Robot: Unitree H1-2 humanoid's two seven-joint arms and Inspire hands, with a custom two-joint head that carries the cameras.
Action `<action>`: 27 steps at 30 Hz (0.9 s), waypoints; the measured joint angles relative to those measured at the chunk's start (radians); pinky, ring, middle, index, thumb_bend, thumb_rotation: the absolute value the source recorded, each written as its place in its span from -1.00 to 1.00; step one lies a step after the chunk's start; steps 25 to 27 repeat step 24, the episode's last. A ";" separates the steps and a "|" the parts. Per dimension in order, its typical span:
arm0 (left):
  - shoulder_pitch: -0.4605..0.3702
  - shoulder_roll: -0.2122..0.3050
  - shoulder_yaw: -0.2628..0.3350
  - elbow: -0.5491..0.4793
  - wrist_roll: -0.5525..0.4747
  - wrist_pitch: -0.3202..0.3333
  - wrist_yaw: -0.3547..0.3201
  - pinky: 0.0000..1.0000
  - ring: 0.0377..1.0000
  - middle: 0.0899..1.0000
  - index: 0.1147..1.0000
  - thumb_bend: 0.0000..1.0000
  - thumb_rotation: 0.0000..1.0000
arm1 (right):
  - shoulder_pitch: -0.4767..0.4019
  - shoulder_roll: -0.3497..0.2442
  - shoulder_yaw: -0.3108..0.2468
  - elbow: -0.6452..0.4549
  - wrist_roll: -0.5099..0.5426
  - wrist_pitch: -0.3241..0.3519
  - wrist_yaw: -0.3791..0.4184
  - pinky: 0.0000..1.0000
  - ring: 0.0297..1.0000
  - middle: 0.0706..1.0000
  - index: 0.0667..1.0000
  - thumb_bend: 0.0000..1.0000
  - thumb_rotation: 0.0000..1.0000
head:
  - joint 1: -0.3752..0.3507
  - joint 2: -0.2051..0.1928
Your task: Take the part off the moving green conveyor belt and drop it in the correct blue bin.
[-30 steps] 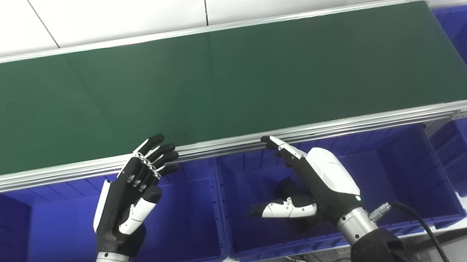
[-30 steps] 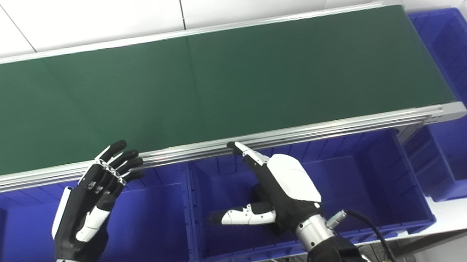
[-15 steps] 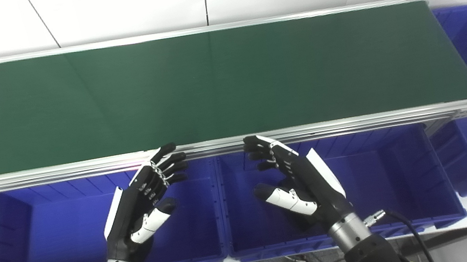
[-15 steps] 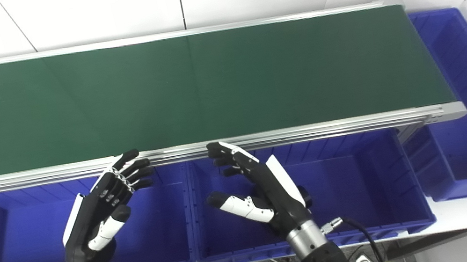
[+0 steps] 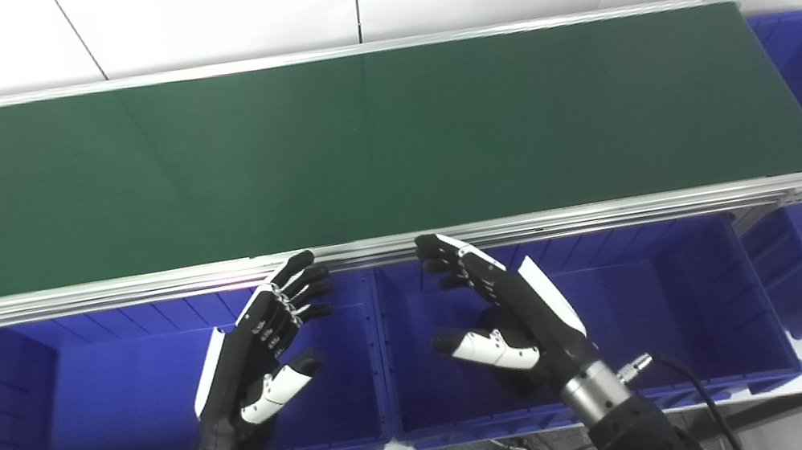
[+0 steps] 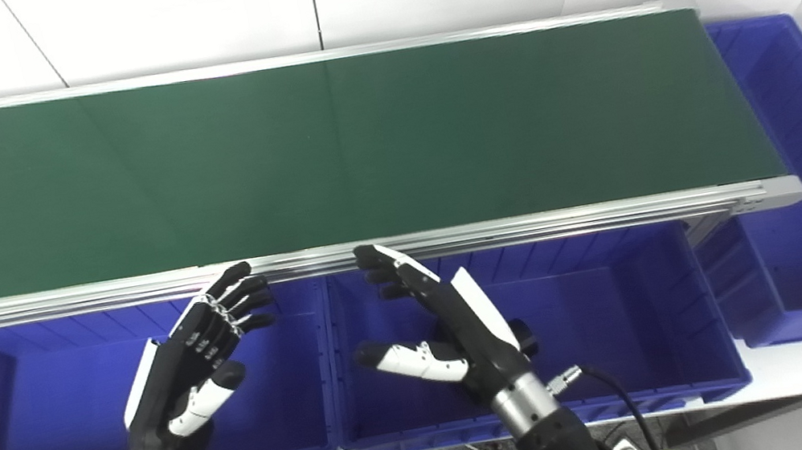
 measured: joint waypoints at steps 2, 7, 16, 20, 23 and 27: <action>0.000 -0.004 0.001 0.023 0.005 -0.024 0.001 0.50 0.58 0.60 0.63 0.71 0.14 | 0.006 0.000 -0.002 0.015 0.004 -0.021 -0.009 0.57 0.69 0.74 0.79 0.51 0.36 | 0.006 -0.011; 0.000 -0.012 0.002 0.035 0.026 -0.050 0.017 0.50 0.59 0.60 0.63 0.63 0.12 | 0.015 0.004 -0.012 0.038 0.031 -0.092 -0.026 0.55 0.68 0.73 0.79 0.45 0.31 | 0.012 -0.038; -0.001 -0.027 0.005 0.089 0.062 -0.108 0.032 0.50 0.57 0.59 0.60 0.52 0.02 | 0.030 0.016 -0.021 0.069 0.044 -0.170 -0.037 0.53 0.66 0.73 0.78 0.39 0.24 | 0.026 -0.100; -0.004 -0.026 0.006 0.107 0.065 -0.121 0.036 0.49 0.56 0.59 0.60 0.47 -0.01 | 0.031 0.027 -0.026 0.082 0.046 -0.183 -0.038 0.53 0.66 0.72 0.78 0.37 0.21 | 0.029 -0.129; -0.007 -0.026 0.006 0.123 0.066 -0.126 0.037 0.49 0.56 0.58 0.60 0.48 0.00 | 0.031 0.030 -0.026 0.086 0.044 -0.200 -0.038 0.54 0.67 0.72 0.78 0.37 0.21 | 0.029 -0.137; -0.009 -0.026 0.006 0.130 0.068 -0.127 0.038 0.49 0.56 0.58 0.60 0.48 0.00 | 0.031 0.031 -0.026 0.088 0.043 -0.206 -0.039 0.54 0.67 0.72 0.78 0.37 0.20 | 0.029 -0.141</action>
